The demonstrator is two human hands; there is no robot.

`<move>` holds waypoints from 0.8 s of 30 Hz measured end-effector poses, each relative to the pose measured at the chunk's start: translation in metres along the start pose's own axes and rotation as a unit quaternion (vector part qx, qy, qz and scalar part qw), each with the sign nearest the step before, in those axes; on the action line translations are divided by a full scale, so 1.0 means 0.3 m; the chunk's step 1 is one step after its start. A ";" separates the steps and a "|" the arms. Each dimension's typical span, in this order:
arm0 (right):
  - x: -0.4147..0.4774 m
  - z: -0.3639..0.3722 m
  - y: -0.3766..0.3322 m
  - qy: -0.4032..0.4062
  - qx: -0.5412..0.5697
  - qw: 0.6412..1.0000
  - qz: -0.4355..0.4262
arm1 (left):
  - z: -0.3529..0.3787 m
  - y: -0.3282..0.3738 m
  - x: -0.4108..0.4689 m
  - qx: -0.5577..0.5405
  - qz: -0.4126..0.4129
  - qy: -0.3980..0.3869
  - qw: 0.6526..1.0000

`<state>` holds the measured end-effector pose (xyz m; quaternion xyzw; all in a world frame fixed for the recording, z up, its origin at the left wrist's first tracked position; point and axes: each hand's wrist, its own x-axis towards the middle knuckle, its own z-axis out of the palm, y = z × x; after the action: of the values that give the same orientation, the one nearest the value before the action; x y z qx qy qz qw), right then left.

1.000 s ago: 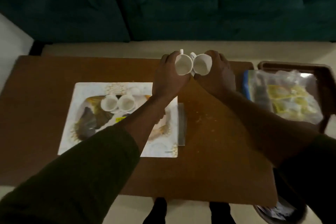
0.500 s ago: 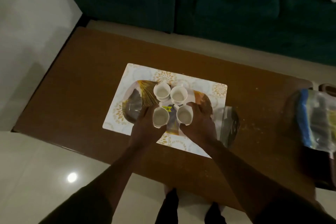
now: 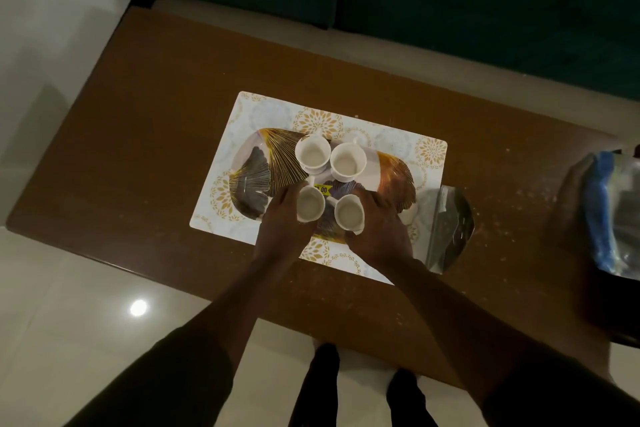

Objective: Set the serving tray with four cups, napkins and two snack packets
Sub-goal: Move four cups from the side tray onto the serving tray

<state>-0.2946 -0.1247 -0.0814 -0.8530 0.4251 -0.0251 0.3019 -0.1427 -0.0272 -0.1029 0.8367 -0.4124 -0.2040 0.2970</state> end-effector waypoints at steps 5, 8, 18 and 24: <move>-0.006 0.009 -0.005 0.003 0.016 1.000 0.006 | -0.008 -0.004 0.011 0.015 0.003 -0.016 1.000; -0.005 0.006 -0.011 0.001 0.023 1.000 -0.016 | -0.015 -0.013 0.015 0.020 0.010 -0.032 0.999; -0.016 0.050 -0.014 0.085 0.075 0.992 0.055 | -0.044 -0.021 0.006 0.012 -0.015 -0.030 0.999; -0.011 0.090 -0.013 0.072 0.080 0.994 0.034 | -0.048 0.017 -0.018 0.004 -0.156 0.032 0.987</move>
<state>-0.2858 -0.1070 -0.1007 -0.8074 0.4709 -0.1103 0.3380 -0.1403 -0.0204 -0.0883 0.8980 -0.2683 -0.2193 0.2710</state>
